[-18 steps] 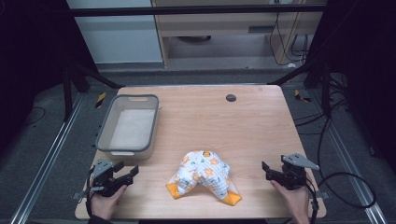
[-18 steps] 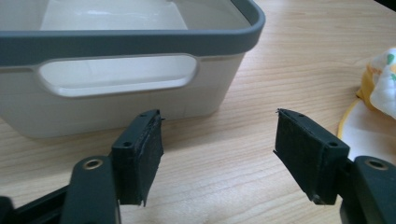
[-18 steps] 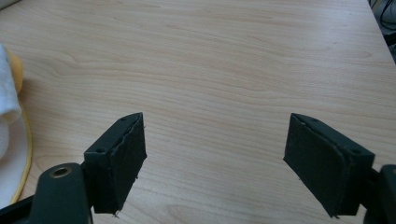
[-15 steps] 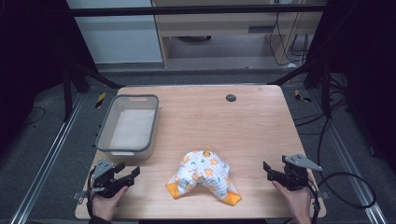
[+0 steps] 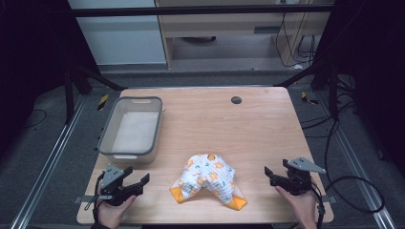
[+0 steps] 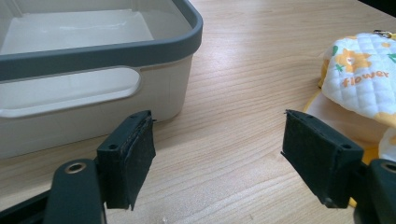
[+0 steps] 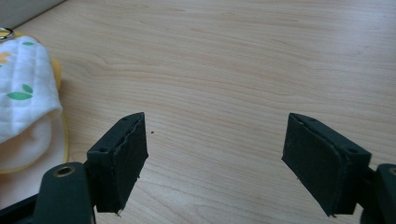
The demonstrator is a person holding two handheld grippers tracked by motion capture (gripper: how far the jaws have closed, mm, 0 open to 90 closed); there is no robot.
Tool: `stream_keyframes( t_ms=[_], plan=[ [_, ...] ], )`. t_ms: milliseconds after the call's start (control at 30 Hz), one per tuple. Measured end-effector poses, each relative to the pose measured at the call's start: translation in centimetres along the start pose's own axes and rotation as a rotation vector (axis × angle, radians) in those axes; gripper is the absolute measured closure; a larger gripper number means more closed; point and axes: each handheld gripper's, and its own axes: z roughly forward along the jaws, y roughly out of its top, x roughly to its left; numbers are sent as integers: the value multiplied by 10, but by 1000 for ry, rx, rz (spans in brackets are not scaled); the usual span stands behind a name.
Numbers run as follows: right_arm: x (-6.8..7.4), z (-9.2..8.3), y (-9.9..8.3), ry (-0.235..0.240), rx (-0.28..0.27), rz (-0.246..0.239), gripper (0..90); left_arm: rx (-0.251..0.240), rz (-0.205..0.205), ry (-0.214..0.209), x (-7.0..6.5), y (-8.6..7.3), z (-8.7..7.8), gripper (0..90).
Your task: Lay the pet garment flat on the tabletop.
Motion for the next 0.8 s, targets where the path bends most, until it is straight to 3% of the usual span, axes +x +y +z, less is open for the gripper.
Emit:
stream_keyframes(
  t_ms=[467,800],
  plan=[
    [3,-1,9,41,-19,-6,227,-26,5,-19,0,10,-2,264],
    [9,-5,37,83,-65,-9,244,-69,75,-35,-8,47,0,278]
  ],
)
